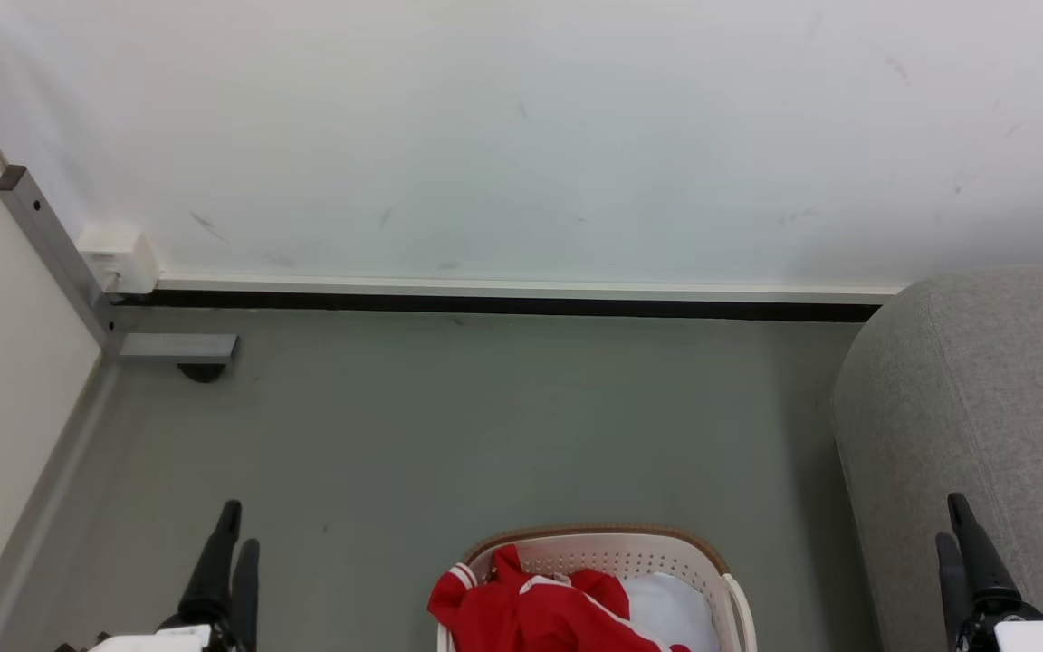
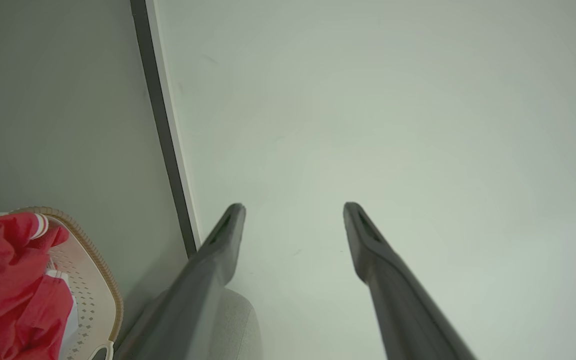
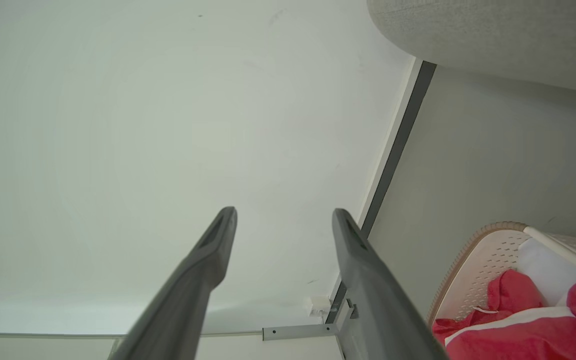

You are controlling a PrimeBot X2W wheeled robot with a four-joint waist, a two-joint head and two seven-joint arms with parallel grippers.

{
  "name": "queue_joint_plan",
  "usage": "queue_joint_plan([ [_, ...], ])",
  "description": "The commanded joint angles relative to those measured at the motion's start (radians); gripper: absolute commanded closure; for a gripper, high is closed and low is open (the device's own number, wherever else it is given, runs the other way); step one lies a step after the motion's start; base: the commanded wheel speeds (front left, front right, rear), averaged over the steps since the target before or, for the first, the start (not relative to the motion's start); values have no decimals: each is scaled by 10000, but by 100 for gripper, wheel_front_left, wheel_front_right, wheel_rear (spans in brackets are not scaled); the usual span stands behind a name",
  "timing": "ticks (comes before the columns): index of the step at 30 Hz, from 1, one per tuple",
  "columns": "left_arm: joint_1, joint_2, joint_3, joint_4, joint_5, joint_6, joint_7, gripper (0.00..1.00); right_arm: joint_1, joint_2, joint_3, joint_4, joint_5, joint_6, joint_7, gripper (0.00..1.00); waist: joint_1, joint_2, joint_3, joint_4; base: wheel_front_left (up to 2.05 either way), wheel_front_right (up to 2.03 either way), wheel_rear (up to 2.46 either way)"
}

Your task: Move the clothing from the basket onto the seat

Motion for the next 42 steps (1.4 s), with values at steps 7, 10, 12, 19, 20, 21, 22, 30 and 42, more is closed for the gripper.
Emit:
queue_joint_plan([
  [7,-266,61,-92,11,867,0,-451,0,-251,-103,220,-252,-1306,-3,-452,0,1,0,3,4,0,0,0],
  [10,-284,64,-85,20,1347,0,-583,0,-255,-108,291,-342,-1950,-3,-582,0,1,0,6,10,0,0,0],
  [12,-292,66,-83,1,1733,17,-671,0,-252,-112,346,-409,-2388,-4,-667,0,1,0,8,13,0,0,0],
  [19,-273,73,-169,-261,3186,132,-954,0,-293,-123,521,-611,-4008,-5,-954,0,1,0,20,7,0,0,0],
  [20,-267,74,-176,-303,3393,160,-991,0,-304,-126,557,-632,-4296,-5,-994,0,0,0,21,5,0,0,0],
  [21,-267,74,-176,-303,3393,160,-991,0,-304,-126,557,-632,-4296,-5,-994,0,0,0,21,5,0,0,0],
  [22,-262,75,-181,-343,3598,188,-1029,0,-314,-136,596,-654,-4585,-5,-1030,0,0,0,21,3,0,0,0],
  [30,-227,83,-333,-594,5565,330,-1330,0,-364,-286,858,-731,-6476,-6,-1331,0,0,0,17,-2,0,0,0],
  [42,-100,93,-407,-928,8101,434,-1722,0,-362,-563,1135,-613,-8725,-8,-1724,0,0,0,-37,15,0,0,0],
])
